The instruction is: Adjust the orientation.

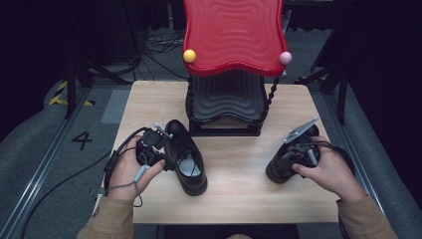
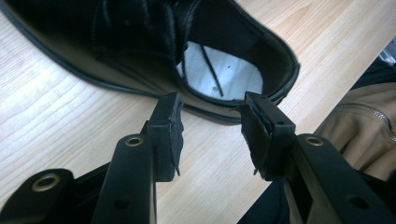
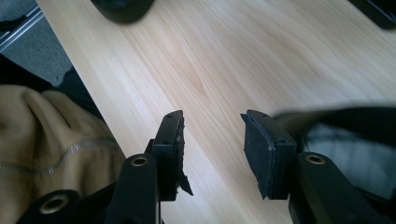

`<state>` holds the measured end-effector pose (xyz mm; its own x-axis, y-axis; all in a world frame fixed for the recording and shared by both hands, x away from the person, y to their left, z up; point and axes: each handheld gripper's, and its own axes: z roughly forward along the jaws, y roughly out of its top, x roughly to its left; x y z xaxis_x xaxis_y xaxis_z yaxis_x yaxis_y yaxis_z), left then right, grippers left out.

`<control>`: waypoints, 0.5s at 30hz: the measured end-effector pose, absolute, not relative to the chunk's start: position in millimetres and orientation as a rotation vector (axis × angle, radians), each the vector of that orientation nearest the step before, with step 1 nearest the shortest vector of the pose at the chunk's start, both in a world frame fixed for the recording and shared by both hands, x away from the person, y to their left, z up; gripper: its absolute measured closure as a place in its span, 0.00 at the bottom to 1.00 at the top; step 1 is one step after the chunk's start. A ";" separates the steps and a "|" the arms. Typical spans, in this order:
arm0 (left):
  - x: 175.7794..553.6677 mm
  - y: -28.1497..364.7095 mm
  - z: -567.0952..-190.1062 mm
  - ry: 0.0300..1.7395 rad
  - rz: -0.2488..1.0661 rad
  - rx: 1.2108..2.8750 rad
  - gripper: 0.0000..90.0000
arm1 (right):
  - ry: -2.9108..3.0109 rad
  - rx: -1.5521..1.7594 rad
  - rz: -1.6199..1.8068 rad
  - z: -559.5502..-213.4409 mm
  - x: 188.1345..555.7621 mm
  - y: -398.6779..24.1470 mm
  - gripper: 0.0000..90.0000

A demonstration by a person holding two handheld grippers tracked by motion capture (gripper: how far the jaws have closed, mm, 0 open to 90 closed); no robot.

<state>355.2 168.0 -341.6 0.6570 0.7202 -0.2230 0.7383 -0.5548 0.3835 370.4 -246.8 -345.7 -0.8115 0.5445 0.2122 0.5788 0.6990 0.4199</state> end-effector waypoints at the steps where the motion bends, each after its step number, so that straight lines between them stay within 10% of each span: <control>1: 355.2 168.0 -341.6 1.140 -0.055 2.429 0.64 | -2.823 -0.929 -0.740 -346.0 372.9 -237.3 0.65; 15: 344.4 189.4 -356.0 1.268 -0.059 2.325 0.65 | -2.756 -0.915 -0.879 -358.1 392.0 -139.1 0.58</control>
